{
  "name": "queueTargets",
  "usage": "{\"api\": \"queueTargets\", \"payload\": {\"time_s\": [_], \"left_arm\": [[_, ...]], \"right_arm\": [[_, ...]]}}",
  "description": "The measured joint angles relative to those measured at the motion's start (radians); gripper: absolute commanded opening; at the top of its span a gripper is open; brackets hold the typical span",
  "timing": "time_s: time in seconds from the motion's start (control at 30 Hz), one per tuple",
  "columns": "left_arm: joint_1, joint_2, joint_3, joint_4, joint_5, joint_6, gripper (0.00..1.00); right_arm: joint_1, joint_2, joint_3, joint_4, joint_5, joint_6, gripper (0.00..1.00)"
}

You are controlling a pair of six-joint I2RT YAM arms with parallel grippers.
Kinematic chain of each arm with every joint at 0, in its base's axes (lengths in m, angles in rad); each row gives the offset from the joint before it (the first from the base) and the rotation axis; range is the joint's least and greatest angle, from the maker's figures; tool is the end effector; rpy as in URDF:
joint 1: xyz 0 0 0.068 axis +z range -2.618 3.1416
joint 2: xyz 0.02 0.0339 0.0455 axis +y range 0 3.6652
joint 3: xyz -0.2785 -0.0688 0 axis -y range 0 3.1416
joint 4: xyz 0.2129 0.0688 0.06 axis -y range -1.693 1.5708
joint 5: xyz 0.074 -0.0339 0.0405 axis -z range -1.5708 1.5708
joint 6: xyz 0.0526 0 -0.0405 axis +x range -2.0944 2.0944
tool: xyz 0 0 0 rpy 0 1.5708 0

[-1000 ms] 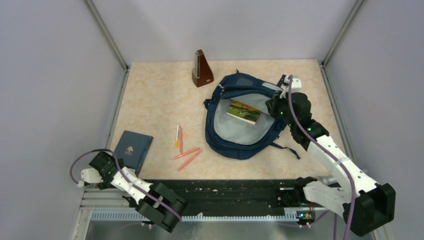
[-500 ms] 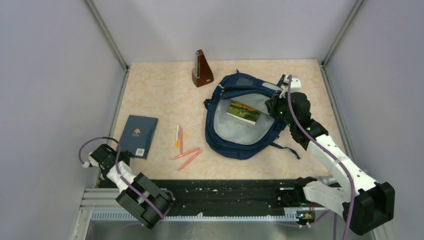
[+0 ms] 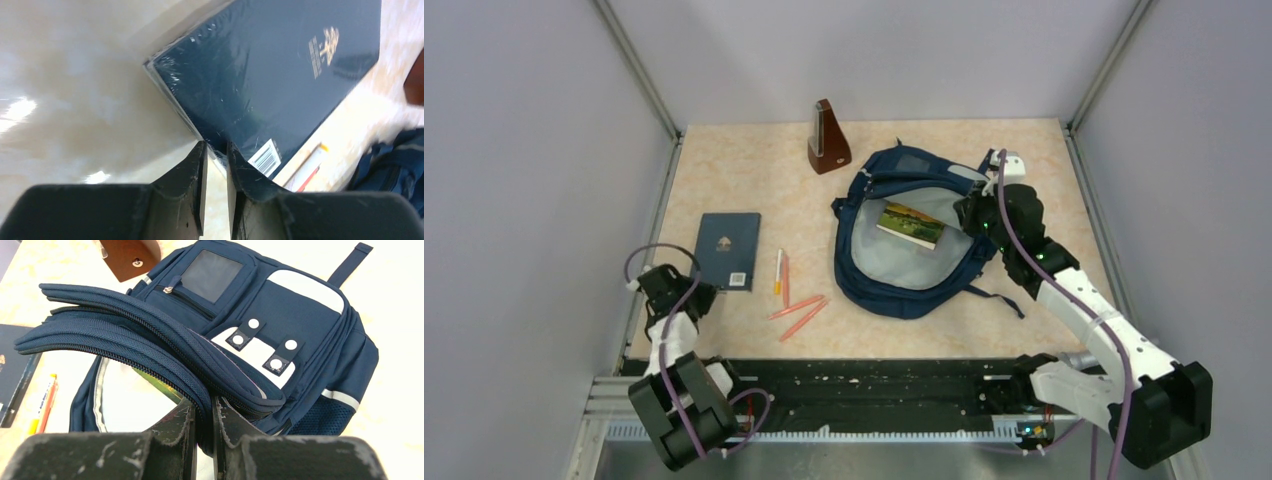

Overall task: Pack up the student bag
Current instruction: Move the book to the center of the board.

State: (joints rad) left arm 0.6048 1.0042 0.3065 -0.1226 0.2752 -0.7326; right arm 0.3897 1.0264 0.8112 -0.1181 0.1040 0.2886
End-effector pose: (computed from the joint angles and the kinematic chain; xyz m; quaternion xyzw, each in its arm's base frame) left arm 0.1374 0.0776 0.1665 -0.5319 0.7543 -0.1505 0.3541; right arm 0.2018 0.0770 0.3236 -0.0110 0.8140 0.1528 0.5603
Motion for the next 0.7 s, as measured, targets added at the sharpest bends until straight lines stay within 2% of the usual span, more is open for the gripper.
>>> {"api": "queueTargets", "payload": {"time_s": [0.33, 0.43, 0.57, 0.6, 0.67, 0.7], "left_arm": [[-0.295, 0.021, 0.026, -0.008, -0.034, 0.030, 0.26], [-0.349, 0.011, 0.031, -0.045, -0.034, 0.048, 0.36], [-0.366, -0.083, 0.040, -0.177, -0.068, 0.089, 0.68], [-0.366, -0.124, 0.051, -0.209, -0.088, 0.095, 0.74], [-0.366, -0.184, 0.078, -0.243, -0.126, 0.109, 0.77], [-0.366, -0.212, 0.099, -0.256, -0.149, 0.115, 0.79]], "right_arm": [[0.000, 0.016, 0.000, 0.013, 0.000, 0.000, 0.09], [0.000, 0.018, 0.000, 0.014, 0.001, 0.000, 0.09], [0.000, 0.018, 0.000, 0.013, 0.004, 0.000, 0.11], [0.000, 0.018, 0.000, 0.012, 0.003, 0.000, 0.18], [0.000, 0.018, 0.000, 0.004, -0.001, 0.003, 0.36], [0.000, 0.016, 0.000, -0.002, -0.006, 0.008, 0.50]]}}
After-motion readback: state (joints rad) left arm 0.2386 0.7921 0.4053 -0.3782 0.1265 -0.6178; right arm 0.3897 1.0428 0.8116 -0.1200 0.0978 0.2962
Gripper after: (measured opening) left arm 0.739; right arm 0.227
